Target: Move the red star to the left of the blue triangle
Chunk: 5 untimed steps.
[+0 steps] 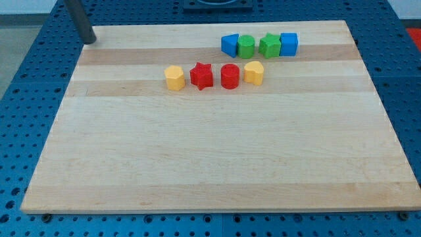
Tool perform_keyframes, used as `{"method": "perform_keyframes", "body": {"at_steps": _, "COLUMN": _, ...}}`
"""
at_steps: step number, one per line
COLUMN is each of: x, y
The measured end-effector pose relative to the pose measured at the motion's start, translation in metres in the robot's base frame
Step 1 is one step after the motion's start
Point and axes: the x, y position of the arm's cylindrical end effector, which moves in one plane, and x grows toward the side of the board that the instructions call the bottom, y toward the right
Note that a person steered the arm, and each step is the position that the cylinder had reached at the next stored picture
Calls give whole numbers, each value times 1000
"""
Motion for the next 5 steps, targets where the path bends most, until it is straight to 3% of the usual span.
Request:
{"method": "perform_keyframes", "body": {"at_steps": 3, "x": 22, "y": 202}}
{"method": "perform_keyframes", "body": {"at_steps": 5, "x": 58, "y": 232}}
